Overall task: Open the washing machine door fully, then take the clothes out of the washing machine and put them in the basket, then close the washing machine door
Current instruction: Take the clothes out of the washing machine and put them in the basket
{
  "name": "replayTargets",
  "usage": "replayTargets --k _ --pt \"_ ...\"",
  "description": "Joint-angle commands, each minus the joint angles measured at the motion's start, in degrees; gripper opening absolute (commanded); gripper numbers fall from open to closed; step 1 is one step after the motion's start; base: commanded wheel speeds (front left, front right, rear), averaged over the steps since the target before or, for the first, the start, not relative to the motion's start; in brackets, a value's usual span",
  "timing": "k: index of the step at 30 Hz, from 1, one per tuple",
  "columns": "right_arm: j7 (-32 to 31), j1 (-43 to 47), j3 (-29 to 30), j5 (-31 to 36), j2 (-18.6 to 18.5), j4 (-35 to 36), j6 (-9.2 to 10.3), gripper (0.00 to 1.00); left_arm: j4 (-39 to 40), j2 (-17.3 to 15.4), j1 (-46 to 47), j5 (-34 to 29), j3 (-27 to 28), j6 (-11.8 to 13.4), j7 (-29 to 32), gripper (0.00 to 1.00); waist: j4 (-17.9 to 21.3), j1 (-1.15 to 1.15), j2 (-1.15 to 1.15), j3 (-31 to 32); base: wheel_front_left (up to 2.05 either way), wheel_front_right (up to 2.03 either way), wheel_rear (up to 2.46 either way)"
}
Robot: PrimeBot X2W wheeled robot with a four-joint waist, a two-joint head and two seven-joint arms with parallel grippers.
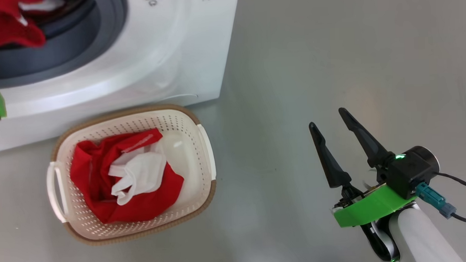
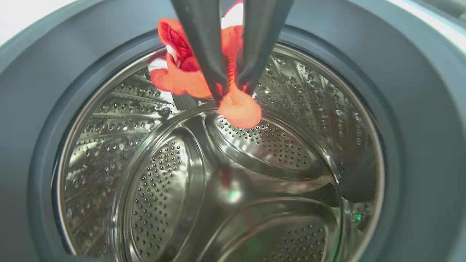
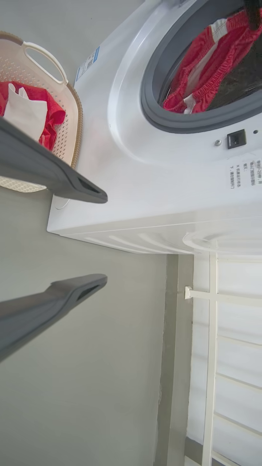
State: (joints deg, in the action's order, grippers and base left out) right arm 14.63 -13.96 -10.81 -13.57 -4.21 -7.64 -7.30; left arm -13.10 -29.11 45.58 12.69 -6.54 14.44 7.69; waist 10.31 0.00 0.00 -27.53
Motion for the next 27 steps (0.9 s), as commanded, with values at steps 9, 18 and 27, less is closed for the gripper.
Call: replayTargets --k 9,18,27 --pt "0.4 4.4 -1.4 0.9 -0.8 -0.1 -0.19 1.0 8.6 -0.5 -8.5 2.2 4.2 2.0 -8.9 0.0 -2.0 0.0 0.0 6.8 0.0 0.0 0.0" --pt "0.4 7.7 -1.2 1.4 -0.6 -1.1 -0.19 1.0 19.7 3.1 -17.2 1.8 4.5 5.9 -14.3 0.0 -2.5 0.0 0.0 12.7 0.0 0.0 0.0" --pt "0.4 10.1 -0.8 2.6 -0.3 -1.7 -0.19 1.0 28.5 4.7 -23.3 0.5 2.9 7.7 -15.5 0.0 -3.1 0.0 0.0 17.0 0.0 0.0 0.0"
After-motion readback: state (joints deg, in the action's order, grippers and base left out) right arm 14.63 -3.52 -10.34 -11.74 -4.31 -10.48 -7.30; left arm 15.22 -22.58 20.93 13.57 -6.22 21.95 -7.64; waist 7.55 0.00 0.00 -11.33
